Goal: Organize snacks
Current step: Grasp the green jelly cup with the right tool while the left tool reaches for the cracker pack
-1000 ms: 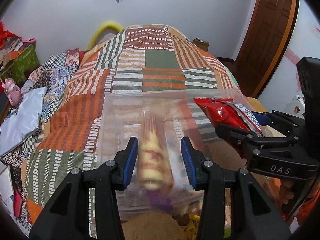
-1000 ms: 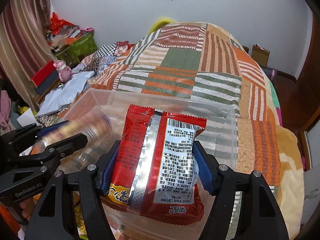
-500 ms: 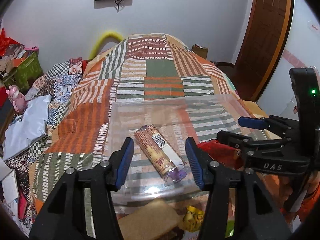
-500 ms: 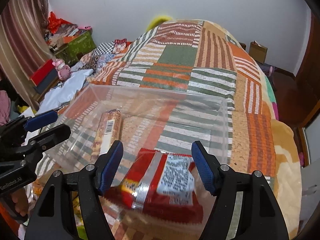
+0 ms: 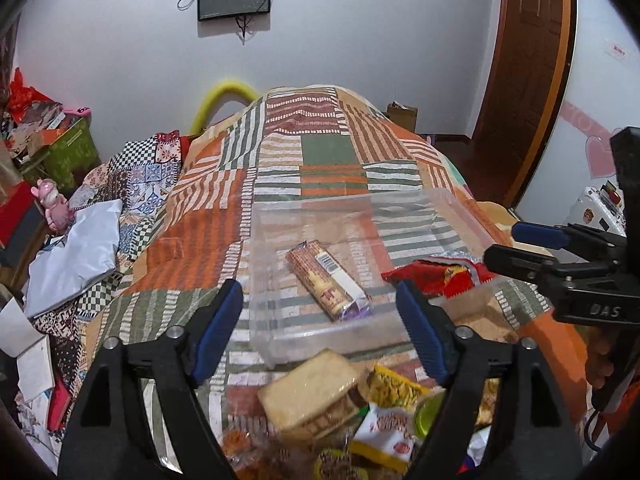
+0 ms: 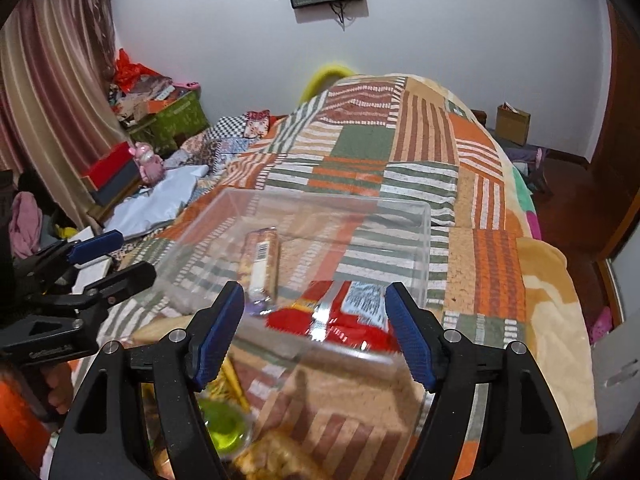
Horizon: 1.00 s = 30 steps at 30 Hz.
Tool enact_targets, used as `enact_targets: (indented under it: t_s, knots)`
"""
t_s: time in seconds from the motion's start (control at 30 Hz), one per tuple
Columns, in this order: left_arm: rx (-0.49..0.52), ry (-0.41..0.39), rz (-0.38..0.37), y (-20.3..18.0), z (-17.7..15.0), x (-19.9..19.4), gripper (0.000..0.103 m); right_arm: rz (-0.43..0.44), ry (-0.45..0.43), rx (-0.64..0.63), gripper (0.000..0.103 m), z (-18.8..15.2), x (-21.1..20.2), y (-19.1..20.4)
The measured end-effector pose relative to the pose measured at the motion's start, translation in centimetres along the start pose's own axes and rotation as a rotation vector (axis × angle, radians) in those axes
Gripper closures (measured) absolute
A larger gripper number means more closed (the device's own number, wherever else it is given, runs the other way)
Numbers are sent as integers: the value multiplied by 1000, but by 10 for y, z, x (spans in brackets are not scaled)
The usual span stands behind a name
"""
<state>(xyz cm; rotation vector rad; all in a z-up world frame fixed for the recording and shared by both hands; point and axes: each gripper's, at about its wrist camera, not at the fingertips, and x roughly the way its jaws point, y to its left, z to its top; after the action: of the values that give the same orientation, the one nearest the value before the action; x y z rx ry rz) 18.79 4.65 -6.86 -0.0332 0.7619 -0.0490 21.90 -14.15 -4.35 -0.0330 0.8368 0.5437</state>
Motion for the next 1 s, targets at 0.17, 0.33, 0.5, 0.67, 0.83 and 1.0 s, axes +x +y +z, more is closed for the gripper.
enact_targets:
  t_s: [0.17, 0.33, 0.5, 0.67, 0.83, 1.0]
  knots:
    - [-7, 23, 10, 3, -13, -5, 22, 23, -5, -8, 33, -13, -10, 8]
    - [-15, 56, 9, 6, -29, -8, 22, 44, 14, -11, 33, -29, -10, 15]
    - [-17, 90, 12, 8, -46, -8, 22, 64, 35, -14, 33, -44, -10, 22]
    - [-23, 114, 11, 10, -61, -8, 22, 94, 73, -12, 33, -58, -4, 32]
    - [-39, 138, 1, 12, -71, -6, 22, 105, 106, -43, 33, -67, 6, 44]
    - [-39, 147, -4, 12, -75, -3, 22, 127, 139, -55, 42, -72, 16, 48]
